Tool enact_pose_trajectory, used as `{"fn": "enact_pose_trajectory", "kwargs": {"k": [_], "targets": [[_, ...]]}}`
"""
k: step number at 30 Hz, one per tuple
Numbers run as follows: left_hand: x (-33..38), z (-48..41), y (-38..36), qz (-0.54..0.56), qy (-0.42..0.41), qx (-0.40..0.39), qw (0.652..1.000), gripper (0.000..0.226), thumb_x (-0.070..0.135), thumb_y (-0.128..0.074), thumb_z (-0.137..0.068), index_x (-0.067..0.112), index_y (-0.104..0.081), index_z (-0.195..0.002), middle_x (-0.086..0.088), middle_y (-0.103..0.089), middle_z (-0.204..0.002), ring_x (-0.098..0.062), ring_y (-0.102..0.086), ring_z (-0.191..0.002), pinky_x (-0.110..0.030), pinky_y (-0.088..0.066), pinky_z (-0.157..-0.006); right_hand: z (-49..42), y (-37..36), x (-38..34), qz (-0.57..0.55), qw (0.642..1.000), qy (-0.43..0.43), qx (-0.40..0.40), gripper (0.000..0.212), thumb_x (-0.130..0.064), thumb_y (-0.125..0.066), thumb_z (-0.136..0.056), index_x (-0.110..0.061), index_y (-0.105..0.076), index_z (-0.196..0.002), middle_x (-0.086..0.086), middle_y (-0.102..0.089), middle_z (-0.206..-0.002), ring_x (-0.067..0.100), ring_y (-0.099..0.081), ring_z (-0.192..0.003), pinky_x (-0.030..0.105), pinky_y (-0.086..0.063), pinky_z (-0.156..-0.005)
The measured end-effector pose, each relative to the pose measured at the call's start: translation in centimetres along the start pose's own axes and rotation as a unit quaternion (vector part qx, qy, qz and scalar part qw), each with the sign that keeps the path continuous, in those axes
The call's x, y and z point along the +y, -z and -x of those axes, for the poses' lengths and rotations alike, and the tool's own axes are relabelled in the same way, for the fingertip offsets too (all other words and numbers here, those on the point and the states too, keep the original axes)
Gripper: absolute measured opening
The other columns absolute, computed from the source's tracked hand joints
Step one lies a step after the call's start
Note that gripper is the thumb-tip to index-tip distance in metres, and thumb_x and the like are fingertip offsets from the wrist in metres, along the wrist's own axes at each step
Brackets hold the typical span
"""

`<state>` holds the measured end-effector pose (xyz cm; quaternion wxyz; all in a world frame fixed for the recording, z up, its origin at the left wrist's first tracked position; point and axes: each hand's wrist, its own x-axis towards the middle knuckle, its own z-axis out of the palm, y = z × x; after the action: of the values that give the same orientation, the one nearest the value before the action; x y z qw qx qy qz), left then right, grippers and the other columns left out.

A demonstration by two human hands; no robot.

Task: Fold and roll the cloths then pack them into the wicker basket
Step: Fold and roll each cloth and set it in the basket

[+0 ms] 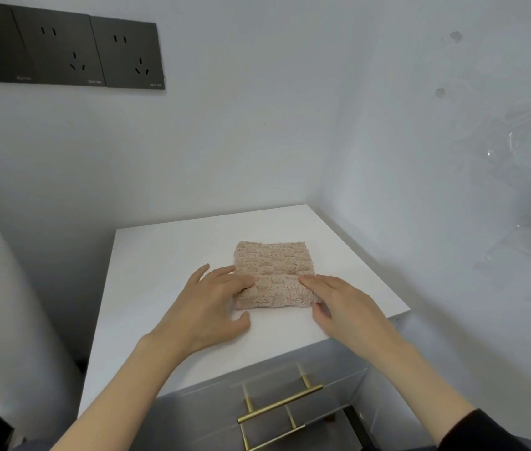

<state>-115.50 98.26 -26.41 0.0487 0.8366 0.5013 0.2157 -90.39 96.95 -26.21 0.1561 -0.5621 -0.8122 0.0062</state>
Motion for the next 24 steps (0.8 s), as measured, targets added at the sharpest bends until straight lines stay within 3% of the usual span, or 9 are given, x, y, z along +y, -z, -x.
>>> {"fn": "enact_pose_trajectory", "kwargs": {"k": [3, 6, 8, 11, 14, 16, 18, 21, 24], "targets": [[-0.3, 0.1, -0.1, 0.003, 0.013, -0.011, 1.000, 0.050, 0.039, -0.054, -0.088, 0.038, -0.043, -0.138, 0.020, -0.048, -0.138, -0.002, -0.030, -0.137, -0.034, -0.002, -0.119, -0.3, -0.1, 0.3, -0.043, 0.999, -0.013, 0.000, 0.048, -0.015, -0.046, -0.095, -0.032, -0.046, -0.140, -0.013, -0.051, -0.138, 0.006, -0.044, -0.125, 0.019, -0.036, -0.098], [0.0, -0.4, 0.1, 0.041, 0.032, 0.008, 0.999, 0.041, 0.032, -0.056, -0.089, 0.036, -0.052, -0.130, 0.018, -0.058, -0.126, -0.004, -0.046, -0.122, -0.031, -0.015, -0.116, -0.7, 0.4, 0.3, -0.147, 0.988, -0.056, -0.009, 0.042, -0.014, -0.049, -0.093, -0.036, -0.057, -0.128, -0.013, -0.060, -0.106, 0.007, -0.053, -0.103, 0.010, -0.035, -0.085], [0.1, -0.5, 0.4, 0.108, 0.056, 0.007, 0.993, 0.028, 0.031, -0.057, -0.088, 0.040, -0.057, -0.114, 0.018, -0.064, -0.110, -0.002, -0.056, -0.103, -0.022, -0.033, -0.099, -1.0, 1.2, 0.5, -0.227, 0.969, -0.094, -0.025, 0.035, -0.015, -0.053, -0.092, -0.043, -0.060, -0.112, -0.006, -0.060, -0.087, 0.012, -0.054, -0.087, 0.009, -0.034, -0.074], [0.1, -0.4, 0.9, 0.197, 0.103, -0.021, 0.975, 0.005, 0.037, -0.056, -0.087, 0.038, -0.060, -0.090, 0.019, -0.065, -0.088, 0.005, -0.057, -0.081, -0.011, -0.039, -0.070, -1.3, 2.2, 0.7, -0.302, 0.944, -0.129, -0.044, 0.019, -0.014, -0.055, -0.089, -0.030, -0.065, -0.091, 0.009, -0.065, -0.087, 0.023, -0.057, -0.086, 0.032, -0.039, -0.080], [0.2, -0.8, 0.9, 0.220, 0.132, -0.034, 0.966, 0.035, 0.047, -0.050, -0.081, 0.014, -0.050, -0.070, 0.007, -0.053, -0.066, -0.010, -0.048, -0.065, -0.028, -0.035, -0.062, -1.3, 2.4, 0.4, -0.327, 0.930, -0.161, -0.049, 0.020, -0.018, -0.054, -0.090, -0.018, -0.053, -0.071, -0.006, -0.049, -0.064, 0.015, -0.042, -0.065, 0.033, -0.029, -0.064], [0.2, -1.0, 0.7, 0.218, 0.173, -0.034, 0.960, 0.040, 0.053, -0.047, -0.073, 0.014, -0.042, -0.063, 0.007, -0.042, -0.059, -0.011, -0.037, -0.057, -0.029, -0.028, -0.058, -1.5, 2.2, 0.3, -0.324, 0.928, -0.176, -0.050, 0.024, -0.022, -0.052, -0.092, -0.017, -0.046, -0.070, -0.010, -0.039, -0.059, 0.011, -0.035, -0.060, 0.030, -0.024, -0.058], [0.1, -1.0, 0.4, 0.196, 0.207, -0.027, 0.958, 0.038, 0.057, -0.050, -0.073, 0.020, -0.048, -0.062, 0.013, -0.047, -0.055, -0.009, -0.042, -0.055, -0.026, -0.031, -0.057, -1.5, 1.9, 0.0, -0.315, 0.928, -0.197, -0.041, 0.012, -0.028, -0.055, -0.089, -0.021, -0.053, -0.080, -0.012, -0.045, -0.054, 0.008, -0.038, -0.056, 0.028, -0.026, -0.057], [0.0, -1.2, -0.1, 0.131, 0.228, -0.002, 0.965, 0.034, 0.054, -0.055, -0.081, 0.023, -0.056, -0.067, 0.012, -0.058, -0.061, -0.005, -0.052, -0.061, -0.026, -0.034, -0.063, -1.5, 1.2, -0.7, -0.256, 0.940, -0.223, 0.016, 0.013, -0.033, -0.061, -0.082, -0.034, -0.054, -0.092, -0.011, -0.059, -0.068, 0.011, -0.049, -0.066, 0.029, -0.034, -0.058], [0.2, -1.6, -0.4, 0.091, 0.235, 0.011, 0.968, 0.033, 0.050, -0.052, -0.084, 0.021, -0.055, -0.069, 0.012, -0.057, -0.062, -0.004, -0.052, -0.062, -0.027, -0.033, -0.065, -1.4, 0.9, -2.1, -0.107, 0.978, -0.132, 0.124, 0.036, -0.014, -0.060, -0.082, -0.034, -0.057, -0.112, -0.012, -0.058, -0.105, 0.012, -0.047, -0.101, 0.026, -0.040, -0.070]]}}
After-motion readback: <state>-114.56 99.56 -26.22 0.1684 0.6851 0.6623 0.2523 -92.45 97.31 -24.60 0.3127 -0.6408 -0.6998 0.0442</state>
